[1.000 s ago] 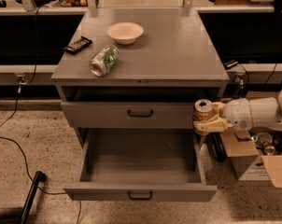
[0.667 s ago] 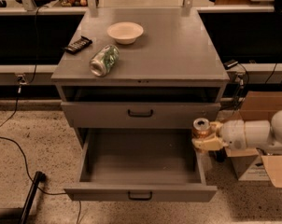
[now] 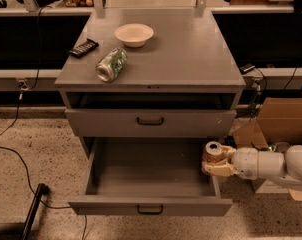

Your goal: Place orange can into middle drawer

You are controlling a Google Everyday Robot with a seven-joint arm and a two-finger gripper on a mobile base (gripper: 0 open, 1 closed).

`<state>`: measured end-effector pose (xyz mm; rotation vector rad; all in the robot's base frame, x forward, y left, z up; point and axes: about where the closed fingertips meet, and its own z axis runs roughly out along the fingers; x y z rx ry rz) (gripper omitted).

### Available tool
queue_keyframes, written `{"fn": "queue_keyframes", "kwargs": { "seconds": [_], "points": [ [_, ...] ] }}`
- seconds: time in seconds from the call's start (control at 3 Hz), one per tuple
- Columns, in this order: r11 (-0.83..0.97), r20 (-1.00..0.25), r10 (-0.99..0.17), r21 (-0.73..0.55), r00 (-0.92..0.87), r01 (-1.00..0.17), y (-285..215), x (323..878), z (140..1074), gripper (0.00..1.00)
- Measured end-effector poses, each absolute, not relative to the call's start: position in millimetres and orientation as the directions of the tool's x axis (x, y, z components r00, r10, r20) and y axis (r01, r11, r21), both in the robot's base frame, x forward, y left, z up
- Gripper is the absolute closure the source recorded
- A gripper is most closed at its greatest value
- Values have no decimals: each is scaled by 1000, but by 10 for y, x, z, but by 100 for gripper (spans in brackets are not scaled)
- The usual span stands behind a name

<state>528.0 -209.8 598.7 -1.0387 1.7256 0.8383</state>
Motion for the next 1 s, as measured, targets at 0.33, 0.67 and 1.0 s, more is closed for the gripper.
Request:
{"fn": "queue_keyframes", "kwargs": {
  "seconds": [0.33,0.67,1.0],
  "points": [
    [399,-961,-223,61,-161,-915,-1911,5276,5894,100],
    [374,-979,-166,48,-117,-926,-1433,5308,5536,100],
    [374,-979,-165,49,-119,-926,-1429,5308,5524,100]
  ]
}}
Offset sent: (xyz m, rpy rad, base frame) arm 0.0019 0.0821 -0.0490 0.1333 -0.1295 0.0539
